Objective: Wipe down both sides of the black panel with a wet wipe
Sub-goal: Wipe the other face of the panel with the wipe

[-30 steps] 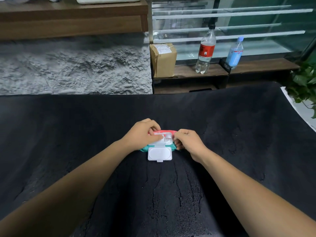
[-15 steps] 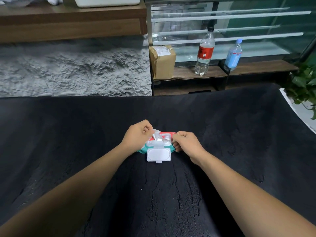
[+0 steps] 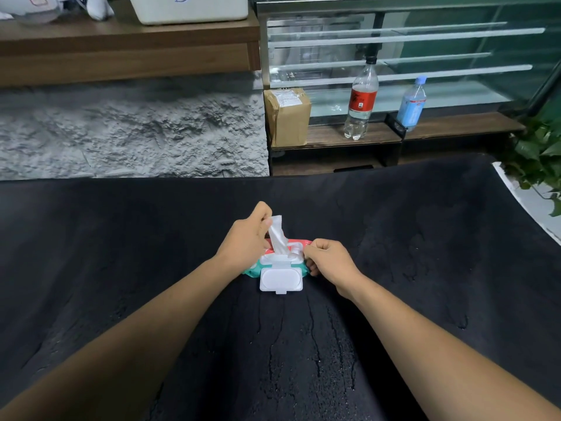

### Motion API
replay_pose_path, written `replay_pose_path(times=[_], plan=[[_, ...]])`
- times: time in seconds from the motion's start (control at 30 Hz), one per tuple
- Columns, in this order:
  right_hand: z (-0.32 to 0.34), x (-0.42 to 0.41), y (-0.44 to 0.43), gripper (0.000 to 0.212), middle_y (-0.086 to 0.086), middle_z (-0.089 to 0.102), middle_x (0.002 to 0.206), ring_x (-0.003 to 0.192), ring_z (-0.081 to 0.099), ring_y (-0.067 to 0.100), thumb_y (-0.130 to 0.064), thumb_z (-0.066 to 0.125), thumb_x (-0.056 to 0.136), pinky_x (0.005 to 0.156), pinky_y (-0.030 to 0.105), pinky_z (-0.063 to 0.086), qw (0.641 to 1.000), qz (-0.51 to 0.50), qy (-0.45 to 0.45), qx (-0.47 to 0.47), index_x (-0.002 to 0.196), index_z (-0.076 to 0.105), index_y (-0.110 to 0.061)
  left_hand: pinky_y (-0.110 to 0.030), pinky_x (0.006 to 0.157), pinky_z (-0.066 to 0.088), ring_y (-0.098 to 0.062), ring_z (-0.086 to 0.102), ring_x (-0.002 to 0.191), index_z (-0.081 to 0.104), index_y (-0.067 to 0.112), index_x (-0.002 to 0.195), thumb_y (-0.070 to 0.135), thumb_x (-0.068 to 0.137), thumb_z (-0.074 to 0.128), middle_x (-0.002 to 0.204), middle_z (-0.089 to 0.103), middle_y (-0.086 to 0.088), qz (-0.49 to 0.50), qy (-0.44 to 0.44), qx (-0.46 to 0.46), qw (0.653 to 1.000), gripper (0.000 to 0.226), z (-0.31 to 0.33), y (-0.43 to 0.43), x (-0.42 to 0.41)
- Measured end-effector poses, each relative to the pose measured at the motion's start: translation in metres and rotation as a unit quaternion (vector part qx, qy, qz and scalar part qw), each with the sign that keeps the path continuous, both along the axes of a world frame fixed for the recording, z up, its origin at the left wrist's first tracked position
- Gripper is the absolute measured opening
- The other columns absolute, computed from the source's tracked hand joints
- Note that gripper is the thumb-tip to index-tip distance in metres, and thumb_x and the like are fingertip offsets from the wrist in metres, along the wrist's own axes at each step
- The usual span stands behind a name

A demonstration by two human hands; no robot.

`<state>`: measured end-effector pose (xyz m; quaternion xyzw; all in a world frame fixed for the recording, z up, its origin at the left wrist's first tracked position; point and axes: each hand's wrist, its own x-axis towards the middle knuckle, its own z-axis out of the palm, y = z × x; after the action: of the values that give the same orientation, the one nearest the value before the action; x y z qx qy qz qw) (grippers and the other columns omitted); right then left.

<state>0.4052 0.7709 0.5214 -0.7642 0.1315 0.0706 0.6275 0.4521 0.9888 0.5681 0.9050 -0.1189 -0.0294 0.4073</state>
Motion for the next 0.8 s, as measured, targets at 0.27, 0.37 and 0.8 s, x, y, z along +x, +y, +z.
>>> replay_pose_path(times=[0.27,0.37,0.8], plan=[[0.007,-0.001,-0.002,0.014,0.006,0.064,0.064,0.059,0.057,0.016,-0.017,0.065,0.083,0.059,0.029,0.053,1.000,0.004,0.008,0.006,0.071,0.066,-0.010,-0.057,0.070,0.063,-0.015,0.078,0.075,0.041,0.029,0.109,0.038,0.112,0.039,0.099,0.066,-0.010,0.018,-0.005,-0.083,0.996,0.009,0.029,0.005,0.005],[0.016,0.001,-0.003,0.011,0.006,0.064,0.065,0.060,0.056,0.017,-0.016,0.064,0.081,0.054,0.028,0.048,1.000,0.011,0.015,0.007,0.071,0.064,-0.011,-0.048,0.079,0.066,-0.007,0.076,0.085,0.040,0.029,0.105,0.036,0.112,0.039,0.104,0.068,-0.004,0.028,-0.014,-0.098,0.995,0.010,0.035,0.011,0.006],[0.049,0.012,0.035,0.013,-0.008,0.074,0.086,0.076,0.066,0.012,-0.027,0.064,0.086,0.074,0.038,0.057,0.954,0.175,-0.096,-0.224,0.077,0.073,-0.023,-0.054,0.085,0.063,-0.032,0.074,0.094,0.044,0.026,0.096,0.034,0.107,0.044,0.100,0.068,-0.013,0.133,0.000,-0.163,0.978,0.013,0.029,0.055,0.005]])
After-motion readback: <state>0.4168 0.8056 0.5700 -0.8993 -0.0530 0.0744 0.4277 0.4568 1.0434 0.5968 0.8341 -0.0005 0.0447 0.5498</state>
